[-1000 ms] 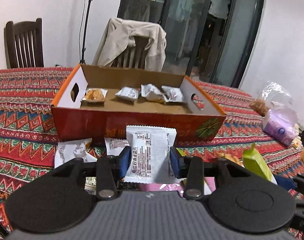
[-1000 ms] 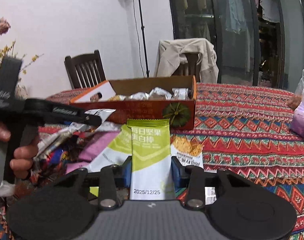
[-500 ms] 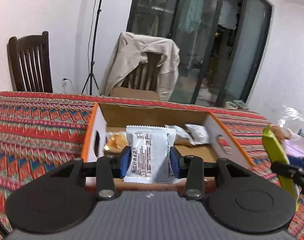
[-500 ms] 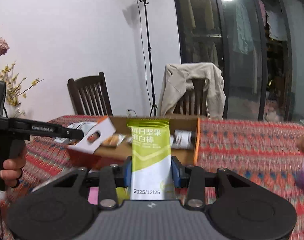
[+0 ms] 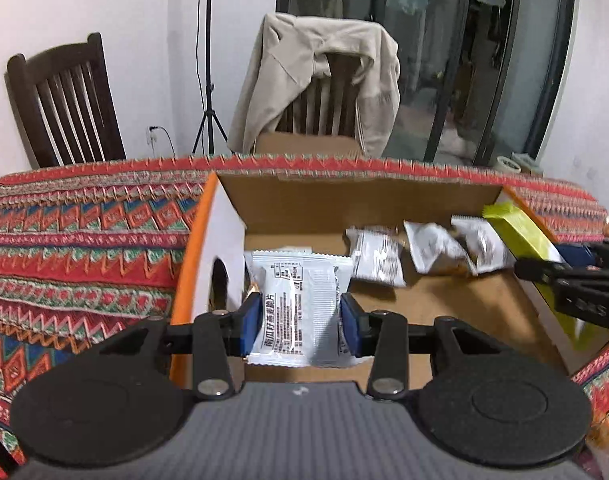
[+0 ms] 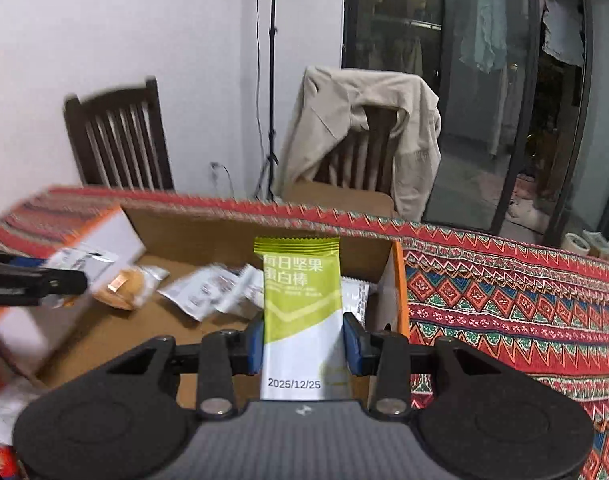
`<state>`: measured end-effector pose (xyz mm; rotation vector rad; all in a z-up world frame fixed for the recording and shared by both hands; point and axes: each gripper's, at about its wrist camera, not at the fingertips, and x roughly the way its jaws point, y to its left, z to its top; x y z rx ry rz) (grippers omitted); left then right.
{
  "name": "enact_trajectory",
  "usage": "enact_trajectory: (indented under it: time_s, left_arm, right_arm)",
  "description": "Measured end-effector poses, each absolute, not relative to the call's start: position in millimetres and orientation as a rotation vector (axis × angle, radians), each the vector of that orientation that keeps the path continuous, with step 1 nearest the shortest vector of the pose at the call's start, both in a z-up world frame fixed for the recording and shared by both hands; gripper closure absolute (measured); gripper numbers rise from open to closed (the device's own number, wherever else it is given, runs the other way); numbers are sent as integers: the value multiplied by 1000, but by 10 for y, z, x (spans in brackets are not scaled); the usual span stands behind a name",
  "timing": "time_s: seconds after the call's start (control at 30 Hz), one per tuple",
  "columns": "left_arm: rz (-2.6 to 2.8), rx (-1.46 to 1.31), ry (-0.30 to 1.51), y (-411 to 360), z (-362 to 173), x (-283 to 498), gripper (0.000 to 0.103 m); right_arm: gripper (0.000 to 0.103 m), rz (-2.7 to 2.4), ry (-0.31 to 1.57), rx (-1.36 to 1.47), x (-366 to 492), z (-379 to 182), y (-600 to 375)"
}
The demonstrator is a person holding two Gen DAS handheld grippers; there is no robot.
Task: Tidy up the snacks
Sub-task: 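Lower both packets into the box and open both tools, then withdraw both tools from the box toward the remaining snacks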
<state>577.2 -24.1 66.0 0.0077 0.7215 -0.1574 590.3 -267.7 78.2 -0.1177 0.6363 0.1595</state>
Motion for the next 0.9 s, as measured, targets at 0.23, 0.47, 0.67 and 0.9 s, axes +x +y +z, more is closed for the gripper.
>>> enact_trajectory:
  time_s: [0.23,0.47,0.67,0.9]
  left_arm:
    - [-177,68,720,-309,543,5656,56]
    - [-166,40,729,-237,601,5594,47]
    - [-159,46,674,-193,846,5355,35]
    - [-137,12,568,-103,1180,4795,25]
  right_arm:
    - [63,85,664,-250,5987,503,-2514]
    - [55,82,652,-279,5870,517,-2518]
    - [46,113,619,-184,5643,786,-2713]
    - [31,155,549,-109,5116,1134,-2933]
